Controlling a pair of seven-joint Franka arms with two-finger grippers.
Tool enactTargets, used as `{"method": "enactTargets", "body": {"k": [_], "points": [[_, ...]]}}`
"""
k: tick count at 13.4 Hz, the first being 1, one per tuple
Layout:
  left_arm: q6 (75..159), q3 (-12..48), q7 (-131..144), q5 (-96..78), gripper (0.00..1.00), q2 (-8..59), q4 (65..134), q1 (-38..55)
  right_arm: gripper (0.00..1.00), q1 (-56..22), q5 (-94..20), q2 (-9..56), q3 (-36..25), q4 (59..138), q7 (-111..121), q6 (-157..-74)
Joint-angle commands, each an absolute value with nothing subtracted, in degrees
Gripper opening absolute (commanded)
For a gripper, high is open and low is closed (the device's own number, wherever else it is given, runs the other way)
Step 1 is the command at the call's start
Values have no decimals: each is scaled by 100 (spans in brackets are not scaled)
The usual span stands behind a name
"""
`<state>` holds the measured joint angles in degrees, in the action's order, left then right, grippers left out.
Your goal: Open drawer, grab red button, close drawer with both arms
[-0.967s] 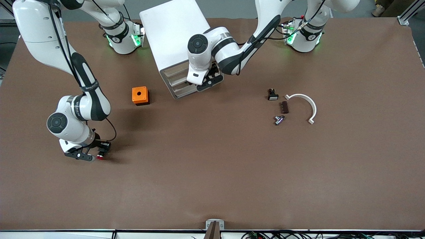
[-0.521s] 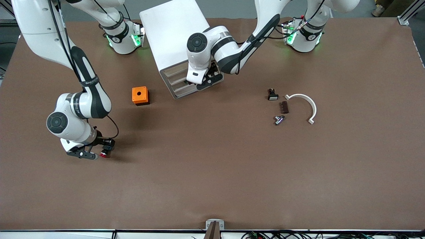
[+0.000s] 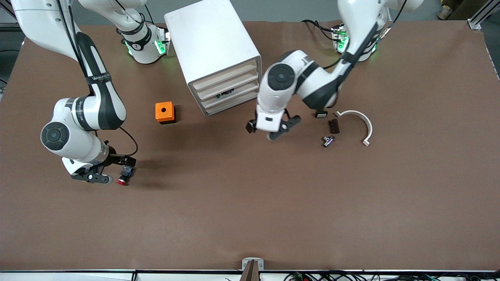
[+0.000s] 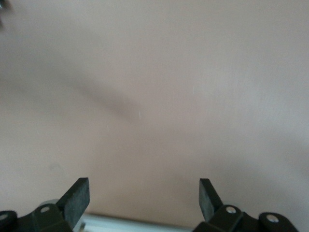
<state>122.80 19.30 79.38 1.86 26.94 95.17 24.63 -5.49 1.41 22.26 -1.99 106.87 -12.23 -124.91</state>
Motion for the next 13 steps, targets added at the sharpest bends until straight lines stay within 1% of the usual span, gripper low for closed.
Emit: {"method": "enactTargets", "body": {"k": [1, 3, 6, 9, 10, 13], "points": [[11963, 1995, 7937, 822, 100, 2304, 9606, 2006, 100, -527, 132, 1899, -105, 10381, -1160, -11736], [11691, 1995, 7910, 1247, 100, 2172, 9528, 1742, 100, -519, 132, 1758, -97, 9995, -1143, -10938], [11190, 2004, 7035, 1248, 100, 2083, 9116, 1206, 100, -466, 123, 1670, -105, 9310, -942, -9812], [10750, 2013, 6137, 1239, 100, 1820, 8982, 643, 100, -168, -139, 1582, -158, 8467, -475, -8705], [10619, 2013, 5882, 1248, 100, 1741, 8965, 502, 100, -54, -141, 1582, -158, 8281, -475, -8579], [10258, 2004, 5048, 1248, 100, 1434, 8956, 160, 100, 263, -141, 1293, -167, 8235, -99, -8561]]}}
